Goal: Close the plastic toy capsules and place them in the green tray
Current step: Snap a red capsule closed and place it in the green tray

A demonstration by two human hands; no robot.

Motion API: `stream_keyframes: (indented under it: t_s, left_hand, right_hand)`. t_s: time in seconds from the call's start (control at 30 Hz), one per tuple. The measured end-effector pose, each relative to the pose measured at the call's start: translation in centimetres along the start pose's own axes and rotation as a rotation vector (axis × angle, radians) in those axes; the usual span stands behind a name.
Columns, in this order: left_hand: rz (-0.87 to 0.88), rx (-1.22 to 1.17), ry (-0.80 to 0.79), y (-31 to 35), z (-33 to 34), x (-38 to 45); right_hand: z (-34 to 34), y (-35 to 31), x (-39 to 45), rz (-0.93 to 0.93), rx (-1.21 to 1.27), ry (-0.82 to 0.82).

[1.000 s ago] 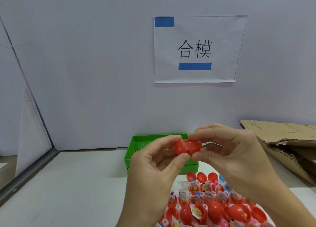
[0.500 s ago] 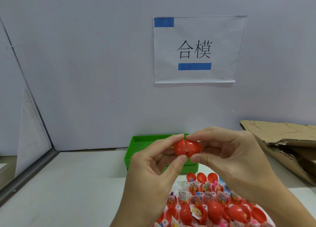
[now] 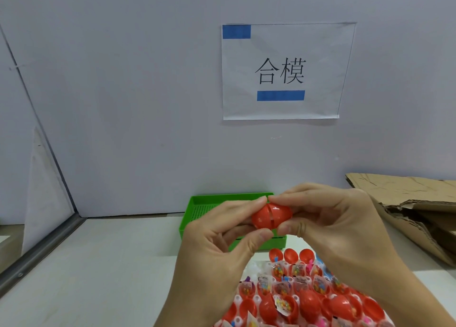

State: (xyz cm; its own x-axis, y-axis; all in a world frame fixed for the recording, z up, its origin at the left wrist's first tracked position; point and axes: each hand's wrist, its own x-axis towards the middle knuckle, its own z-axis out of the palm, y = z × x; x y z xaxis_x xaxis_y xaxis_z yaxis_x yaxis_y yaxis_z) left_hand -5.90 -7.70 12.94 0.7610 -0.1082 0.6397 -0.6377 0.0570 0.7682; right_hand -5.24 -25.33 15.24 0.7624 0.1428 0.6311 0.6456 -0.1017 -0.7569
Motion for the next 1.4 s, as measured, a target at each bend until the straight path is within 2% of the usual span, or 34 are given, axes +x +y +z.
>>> stream_keyframes:
  t_s: [0.47,0.8,1.03,1.4]
  left_hand:
    - [0.012,0.028,0.043,-0.5,0.1,0.0]
    - [0.073,0.215,0.026,-0.7,-0.2,0.0]
    - [0.08,0.308,0.026,-0.6,-0.1,-0.1]
    - [0.084,0.3,0.011,-0.2,-0.3,-0.1]
  right_hand:
    - [0.2,0.3,0.0,-0.092,-0.145,0.005]
    - [0.8,0.2,-0.1,-0.124,-0.327,0.03]
    - [0.9,0.6,0.0,-0.095,-0.297,0.029]
    - [0.8,0.6,-0.1,-0.007,-0.11,0.028]
